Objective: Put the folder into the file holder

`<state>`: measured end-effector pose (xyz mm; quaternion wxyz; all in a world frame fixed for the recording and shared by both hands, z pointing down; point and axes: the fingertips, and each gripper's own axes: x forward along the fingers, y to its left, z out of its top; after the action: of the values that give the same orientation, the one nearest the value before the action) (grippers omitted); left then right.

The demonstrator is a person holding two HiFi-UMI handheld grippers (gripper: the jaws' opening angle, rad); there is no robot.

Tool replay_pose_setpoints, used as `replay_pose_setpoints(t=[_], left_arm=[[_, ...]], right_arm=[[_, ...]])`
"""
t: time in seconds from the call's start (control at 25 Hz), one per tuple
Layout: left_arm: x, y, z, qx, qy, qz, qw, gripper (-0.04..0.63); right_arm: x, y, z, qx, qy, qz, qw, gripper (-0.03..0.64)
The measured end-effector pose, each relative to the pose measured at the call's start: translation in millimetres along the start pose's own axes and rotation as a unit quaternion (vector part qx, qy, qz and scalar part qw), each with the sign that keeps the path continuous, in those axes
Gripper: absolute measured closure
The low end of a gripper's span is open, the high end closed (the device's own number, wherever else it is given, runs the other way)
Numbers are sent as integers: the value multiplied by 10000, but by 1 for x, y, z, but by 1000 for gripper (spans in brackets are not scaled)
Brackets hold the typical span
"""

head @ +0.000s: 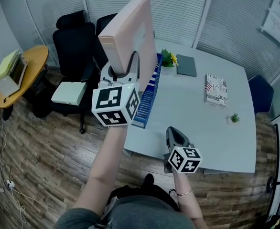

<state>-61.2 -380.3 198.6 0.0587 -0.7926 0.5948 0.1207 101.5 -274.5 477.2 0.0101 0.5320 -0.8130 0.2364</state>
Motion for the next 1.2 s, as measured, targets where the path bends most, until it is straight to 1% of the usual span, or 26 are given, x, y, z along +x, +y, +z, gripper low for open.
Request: replay_pose_setpoints(t=[0.4,0.56,0.8,1.2], left_arm=[[6,-7,-41,-62,264,44,9996,456],[6,-11,-57,-26,363,61,9993,456],[4,-18,-70,117,365,94,9992,456],[-5,-19,-100,174,382,162,9990,454]], right_arm=[[-7,-13,-7,55,72,-94,9999,611],[-12,-21,-9,106,75,-158,9998,611],[-16,-26,-11,130,96,-153,9998,611],[-21,-32,-20,196,154,-207,9995,611]])
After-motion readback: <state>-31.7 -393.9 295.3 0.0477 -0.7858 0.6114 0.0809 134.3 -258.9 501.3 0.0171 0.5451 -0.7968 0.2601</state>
